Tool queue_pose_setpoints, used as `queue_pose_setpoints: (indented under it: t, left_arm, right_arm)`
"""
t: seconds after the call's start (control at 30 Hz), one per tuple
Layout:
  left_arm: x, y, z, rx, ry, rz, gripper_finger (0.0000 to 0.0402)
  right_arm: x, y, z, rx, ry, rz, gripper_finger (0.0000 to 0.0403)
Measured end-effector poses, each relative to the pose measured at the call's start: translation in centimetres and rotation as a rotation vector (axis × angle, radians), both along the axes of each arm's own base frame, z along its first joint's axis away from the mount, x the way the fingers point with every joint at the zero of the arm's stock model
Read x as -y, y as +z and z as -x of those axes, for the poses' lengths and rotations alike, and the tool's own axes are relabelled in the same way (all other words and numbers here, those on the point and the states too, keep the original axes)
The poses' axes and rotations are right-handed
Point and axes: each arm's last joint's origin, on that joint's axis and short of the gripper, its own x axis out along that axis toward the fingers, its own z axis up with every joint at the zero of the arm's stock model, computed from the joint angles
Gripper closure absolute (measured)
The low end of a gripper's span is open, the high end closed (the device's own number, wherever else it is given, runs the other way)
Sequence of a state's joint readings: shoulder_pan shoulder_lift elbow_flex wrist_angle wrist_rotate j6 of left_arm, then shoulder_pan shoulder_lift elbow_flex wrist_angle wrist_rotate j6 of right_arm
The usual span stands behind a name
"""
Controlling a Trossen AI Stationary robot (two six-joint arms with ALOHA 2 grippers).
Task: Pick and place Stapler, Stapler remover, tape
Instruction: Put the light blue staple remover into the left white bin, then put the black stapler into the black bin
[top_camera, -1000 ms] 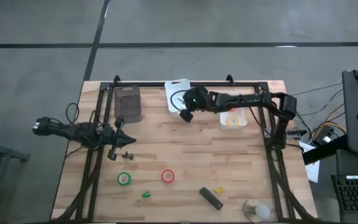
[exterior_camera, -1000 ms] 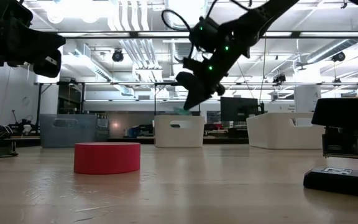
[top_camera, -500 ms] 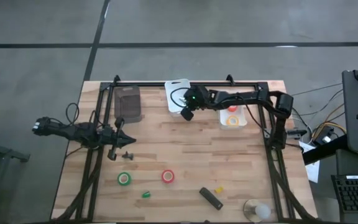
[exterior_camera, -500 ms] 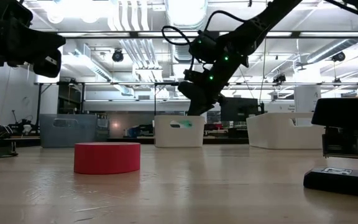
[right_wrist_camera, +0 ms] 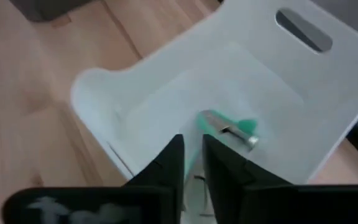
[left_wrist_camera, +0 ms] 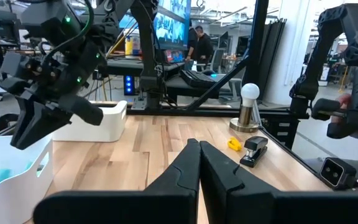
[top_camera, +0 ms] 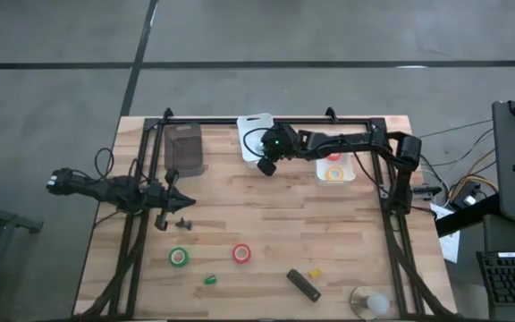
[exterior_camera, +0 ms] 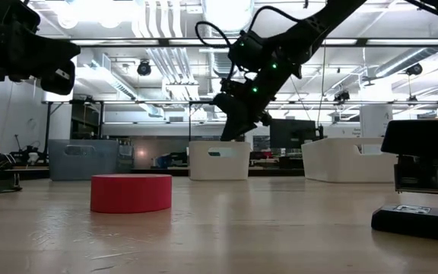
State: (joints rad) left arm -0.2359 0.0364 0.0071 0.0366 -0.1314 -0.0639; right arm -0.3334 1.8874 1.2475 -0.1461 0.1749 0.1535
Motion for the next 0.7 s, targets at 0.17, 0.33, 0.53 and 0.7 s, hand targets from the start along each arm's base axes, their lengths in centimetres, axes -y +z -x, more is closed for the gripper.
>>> queue_pose_setpoints:
  t: [0.17, 0.33, 0.53, 0.7]
  left_arm:
    - [0.0, 0.0, 0.0, 0.001, 0.000, 0.000, 0.0392]
    - [0.0, 0.0, 0.0, 0.000, 0.000, 0.000, 0.0392]
    - [0.0, 0.0, 0.0, 0.000, 0.000, 0.000, 0.0392]
    - [0.0, 0.0, 0.0, 0.001, 0.000, 0.000, 0.0392]
  right_arm:
    - [-0.8, 1.6, -0.6, 0.006, 0.043, 0.023, 0.0295]
    - [-3.7, 4.4, -0.6, 0.031, 0.119, 0.038, 0.0270]
    - [-9.8, 6.8, 0.8, 0.015, 0.216, -0.024, 0.0253]
    - [-15.6, 8.2, 2.6, -0.012, 0.280, -0.133, 0.0242]
